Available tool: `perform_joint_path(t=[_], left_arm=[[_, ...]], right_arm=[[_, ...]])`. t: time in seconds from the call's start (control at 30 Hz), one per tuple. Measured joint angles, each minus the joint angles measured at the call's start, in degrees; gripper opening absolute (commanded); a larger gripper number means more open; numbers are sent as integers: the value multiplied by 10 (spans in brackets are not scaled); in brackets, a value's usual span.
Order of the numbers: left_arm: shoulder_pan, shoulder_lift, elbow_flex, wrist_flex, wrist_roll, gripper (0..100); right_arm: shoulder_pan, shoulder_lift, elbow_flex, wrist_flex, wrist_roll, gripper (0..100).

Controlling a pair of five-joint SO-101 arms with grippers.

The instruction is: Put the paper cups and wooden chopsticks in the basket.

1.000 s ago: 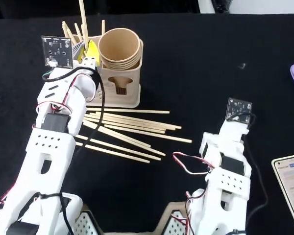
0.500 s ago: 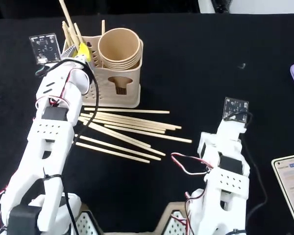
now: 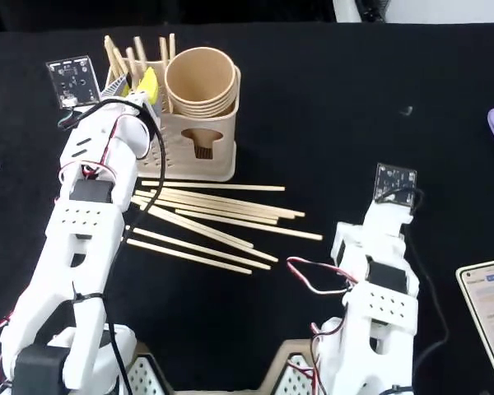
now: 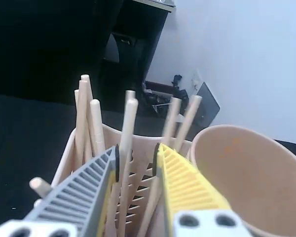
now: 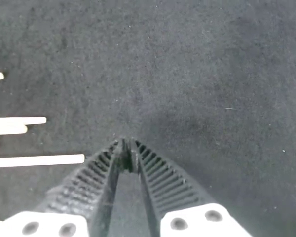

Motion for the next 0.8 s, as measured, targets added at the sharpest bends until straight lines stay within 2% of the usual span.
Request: perform_joint_path(t=[0.27,0.5,0.6,0.67,0.8], left_arm=[[0,-60,0,5,0,137],[-8,-218,-1,103,0,137],[-14,-303,-1,179,0,138],[-14,-358,-1,261,-11,140],[8,-440,19,447,-123,141]], right_arm=[[0,0,1,0,0,11],[0,0,1,0,0,11],[0,0,1,0,0,11],[0,0,1,0,0,11],[0,0,1,0,0,11]])
